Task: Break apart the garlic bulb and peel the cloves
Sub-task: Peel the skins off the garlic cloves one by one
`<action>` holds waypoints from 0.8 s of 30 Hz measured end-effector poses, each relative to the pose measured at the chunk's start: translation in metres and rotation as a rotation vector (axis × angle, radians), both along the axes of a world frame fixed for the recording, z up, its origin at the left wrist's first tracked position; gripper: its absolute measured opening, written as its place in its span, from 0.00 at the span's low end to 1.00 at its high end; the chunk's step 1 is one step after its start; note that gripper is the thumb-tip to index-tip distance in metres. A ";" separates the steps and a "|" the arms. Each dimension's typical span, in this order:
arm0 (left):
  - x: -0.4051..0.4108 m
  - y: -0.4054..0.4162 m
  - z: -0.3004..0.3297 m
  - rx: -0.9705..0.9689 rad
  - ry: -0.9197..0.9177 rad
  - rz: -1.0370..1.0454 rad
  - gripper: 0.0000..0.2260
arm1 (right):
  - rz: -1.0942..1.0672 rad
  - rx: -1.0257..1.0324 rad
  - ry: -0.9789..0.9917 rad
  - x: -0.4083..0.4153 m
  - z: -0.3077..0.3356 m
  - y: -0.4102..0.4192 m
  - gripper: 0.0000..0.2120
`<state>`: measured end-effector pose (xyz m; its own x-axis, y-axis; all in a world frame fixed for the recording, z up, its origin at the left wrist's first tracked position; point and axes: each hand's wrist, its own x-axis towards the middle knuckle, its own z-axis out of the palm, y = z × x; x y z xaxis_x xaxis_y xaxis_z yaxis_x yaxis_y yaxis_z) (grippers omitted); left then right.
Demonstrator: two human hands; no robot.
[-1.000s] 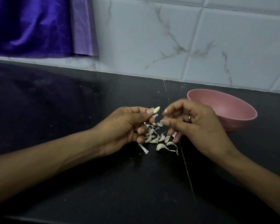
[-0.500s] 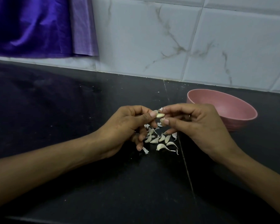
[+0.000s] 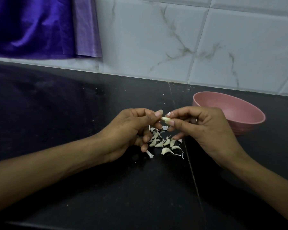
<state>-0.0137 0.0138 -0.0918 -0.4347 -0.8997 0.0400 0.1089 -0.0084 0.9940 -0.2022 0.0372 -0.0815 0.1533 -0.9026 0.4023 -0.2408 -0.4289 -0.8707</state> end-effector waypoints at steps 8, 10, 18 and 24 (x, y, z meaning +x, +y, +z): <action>0.000 0.002 -0.001 -0.028 -0.008 0.049 0.11 | 0.034 0.057 -0.068 0.003 -0.003 0.002 0.07; 0.000 0.002 -0.001 -0.033 -0.012 0.064 0.11 | 0.037 0.071 -0.084 0.004 -0.003 0.002 0.08; 0.000 0.006 0.002 -0.089 -0.054 0.045 0.07 | 0.031 0.090 -0.113 0.005 -0.002 0.001 0.06; -0.001 0.010 0.004 -0.172 -0.107 0.035 0.07 | 0.002 0.059 -0.074 0.005 -0.002 0.001 0.05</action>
